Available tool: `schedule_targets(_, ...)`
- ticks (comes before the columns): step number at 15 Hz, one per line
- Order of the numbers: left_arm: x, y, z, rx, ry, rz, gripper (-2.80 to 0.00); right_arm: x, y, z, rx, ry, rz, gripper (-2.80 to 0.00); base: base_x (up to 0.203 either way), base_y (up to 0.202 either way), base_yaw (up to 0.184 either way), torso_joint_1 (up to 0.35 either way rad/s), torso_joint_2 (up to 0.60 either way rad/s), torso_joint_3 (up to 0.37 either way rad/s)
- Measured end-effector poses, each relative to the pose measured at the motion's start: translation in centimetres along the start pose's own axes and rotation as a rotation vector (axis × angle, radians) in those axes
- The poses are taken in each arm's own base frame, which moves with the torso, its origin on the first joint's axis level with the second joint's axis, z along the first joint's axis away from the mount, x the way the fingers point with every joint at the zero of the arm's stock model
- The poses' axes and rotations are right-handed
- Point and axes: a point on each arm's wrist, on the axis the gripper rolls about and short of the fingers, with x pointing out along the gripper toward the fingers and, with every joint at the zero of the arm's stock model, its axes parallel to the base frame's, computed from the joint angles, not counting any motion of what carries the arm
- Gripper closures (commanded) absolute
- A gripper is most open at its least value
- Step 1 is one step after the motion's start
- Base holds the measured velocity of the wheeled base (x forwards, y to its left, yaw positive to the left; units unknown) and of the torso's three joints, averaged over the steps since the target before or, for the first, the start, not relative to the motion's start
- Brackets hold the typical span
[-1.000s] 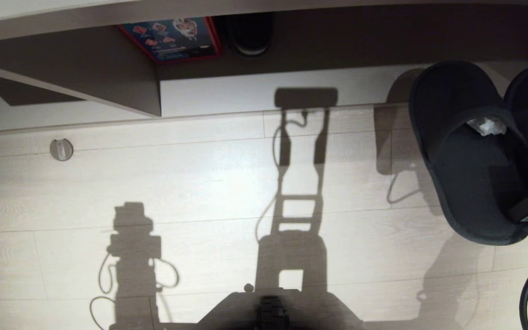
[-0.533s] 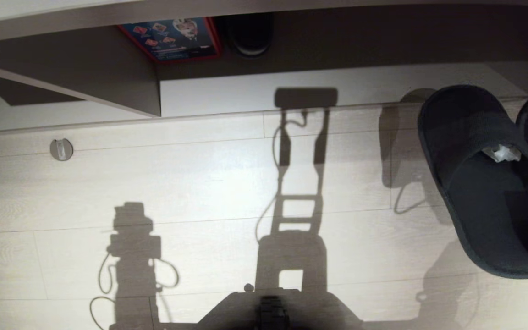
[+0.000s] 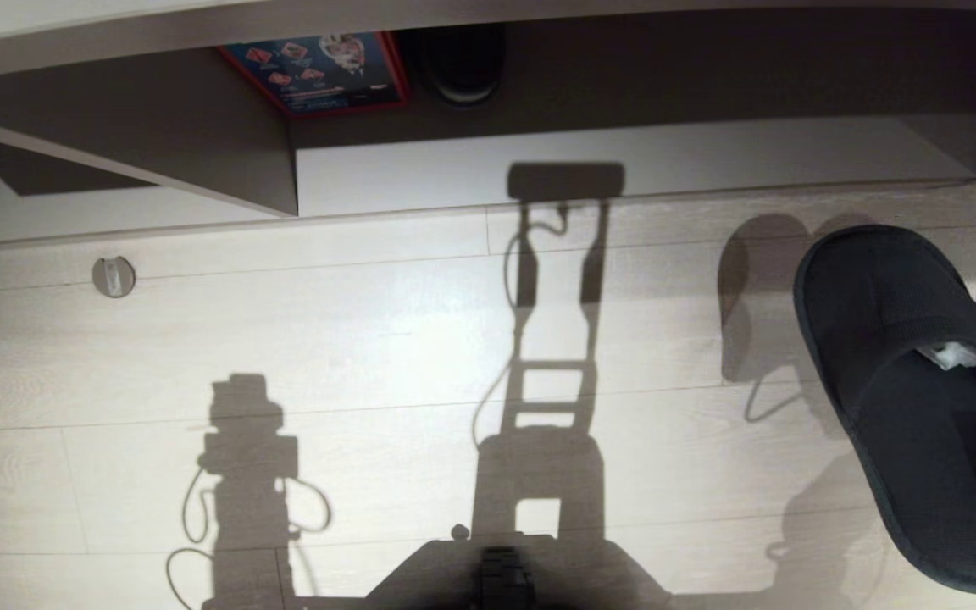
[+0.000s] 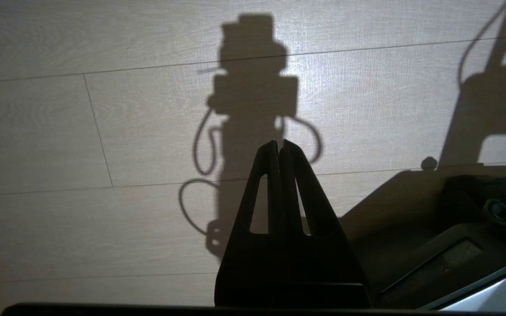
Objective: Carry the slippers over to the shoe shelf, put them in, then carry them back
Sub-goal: Place the slippers on the floor
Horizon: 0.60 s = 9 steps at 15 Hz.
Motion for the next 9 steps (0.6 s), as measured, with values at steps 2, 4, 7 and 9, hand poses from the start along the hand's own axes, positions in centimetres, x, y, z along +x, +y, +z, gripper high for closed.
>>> schedule_targets(2, 0.0, 0.0, 0.0, 0.0, 0.0, 0.0, 0.0, -1.2, -0.6, -0.3, -0.009, 0.019, -0.005, 0.0, 0.0, 0.0, 0.0, 0.0, 0.0, 0.0)
schedule_targets(4, 0.0, 0.0, 0.0, 0.0, 0.0, 0.0, 0.0, -2.2, -1.0, -0.6, -0.018, 0.034, -0.007, 0.0, 0.0, 0.0, 0.0, 0.0, 0.0, 0.0)
schedule_targets(7, 0.0, 0.0, 0.0, 0.0, 0.001, 0.001, 0.0, -3.5, -1.5, -0.8, -0.028, 0.035, -0.018, 0.0, 0.0, 0.0, 0.0, 0.0, 0.0, 0.0)
schedule_targets(9, 0.0, 0.0, 0.0, 0.0, 0.001, 0.0, 0.0, -4.3, -1.7, -1.1, -0.033, 0.046, -0.022, 0.0, 0.0, 0.0, 0.0, 0.0, 0.0, 0.0)
